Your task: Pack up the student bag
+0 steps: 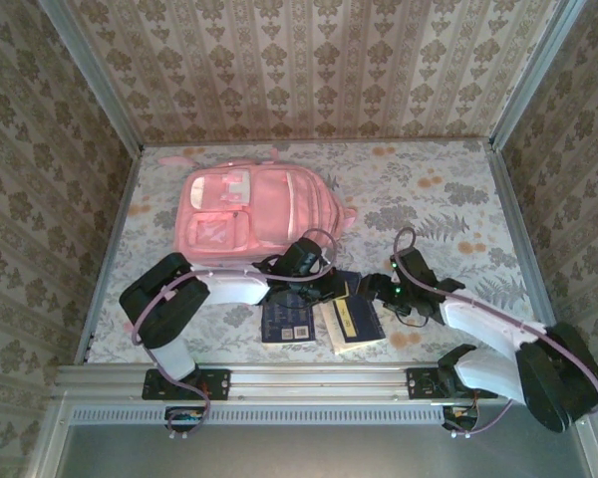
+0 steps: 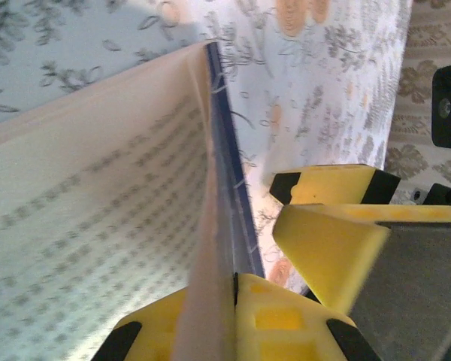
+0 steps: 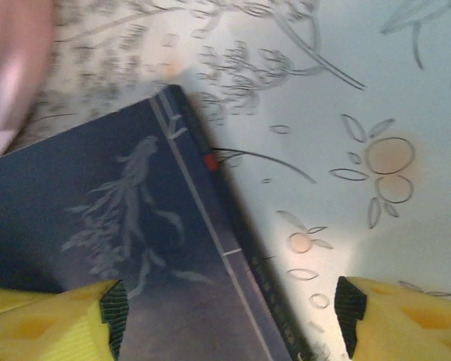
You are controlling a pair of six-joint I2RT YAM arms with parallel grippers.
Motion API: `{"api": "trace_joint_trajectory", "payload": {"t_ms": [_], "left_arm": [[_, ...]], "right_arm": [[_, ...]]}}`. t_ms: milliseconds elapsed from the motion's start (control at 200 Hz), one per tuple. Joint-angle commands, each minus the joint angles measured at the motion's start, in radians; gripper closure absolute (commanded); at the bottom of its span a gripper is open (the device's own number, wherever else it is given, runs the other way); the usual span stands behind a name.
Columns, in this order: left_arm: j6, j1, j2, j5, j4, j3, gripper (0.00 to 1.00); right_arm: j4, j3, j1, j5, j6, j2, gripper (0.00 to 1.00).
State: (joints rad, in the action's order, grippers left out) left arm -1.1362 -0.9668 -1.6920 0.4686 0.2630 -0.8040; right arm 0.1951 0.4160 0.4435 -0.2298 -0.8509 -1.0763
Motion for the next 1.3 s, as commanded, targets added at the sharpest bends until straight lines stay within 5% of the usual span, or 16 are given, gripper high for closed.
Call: {"api": "trace_joint_trajectory", "payload": {"t_ms": [0,155,370,650,1045,1295], "left_arm": [[0.093,0.007,0.085,0.060,-0.013,-0.036,1.00],[0.114,0.011,0.147,0.099,0.036,-0.012,1.00],[0.131,0.011,0.201,0.134,0.076,-0.009,1.00],[0.161,0.017,0.215,0.131,0.066,-0.020,1.00],[0.172,0.019,0.176,0.156,0.059,-0.089,1.00],[0.161,0.019,0.163,0.155,0.068,-0.080,1.00]], "right_arm": [[-0.015,-0.047,-0.073,-0.098,0.026,0.158,0.14],[-0.190,-0.171,-0.203,-0.319,-0.060,0.317,0.03],[-0.331,-0.237,-0.252,-0.484,-0.127,0.280,0.01],[-0.578,-0.311,-0.254,-0.557,-0.272,0.282,0.06],[-0.548,-0.361,-0.254,-0.503,-0.310,0.346,0.62],[-0.537,-0.380,-0.252,-0.477,-0.295,0.352,0.79]]}}
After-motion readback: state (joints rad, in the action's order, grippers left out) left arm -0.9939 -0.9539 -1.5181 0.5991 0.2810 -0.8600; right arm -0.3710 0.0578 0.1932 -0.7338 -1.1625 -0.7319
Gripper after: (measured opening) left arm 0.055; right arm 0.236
